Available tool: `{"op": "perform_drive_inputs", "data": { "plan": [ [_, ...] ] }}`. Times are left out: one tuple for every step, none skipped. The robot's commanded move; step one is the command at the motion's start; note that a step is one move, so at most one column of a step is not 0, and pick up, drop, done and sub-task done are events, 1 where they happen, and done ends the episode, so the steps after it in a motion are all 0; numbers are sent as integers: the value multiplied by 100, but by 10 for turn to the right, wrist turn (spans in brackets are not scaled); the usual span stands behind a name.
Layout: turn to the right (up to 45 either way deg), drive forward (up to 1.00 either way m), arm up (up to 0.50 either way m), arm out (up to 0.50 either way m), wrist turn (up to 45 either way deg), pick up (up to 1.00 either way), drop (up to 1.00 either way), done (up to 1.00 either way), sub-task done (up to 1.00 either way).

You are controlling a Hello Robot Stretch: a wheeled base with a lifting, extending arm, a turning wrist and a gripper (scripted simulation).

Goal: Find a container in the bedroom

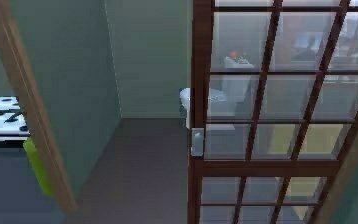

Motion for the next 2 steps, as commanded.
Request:
{"op": "perform_drive_inputs", "data": {
  "plan": [
    [-450, 0, 0, 0, 0, 0, 0, 0, 0],
    [-60, 0, 0, 0, 0, 0, 0, 0, 0]
  ]
}}
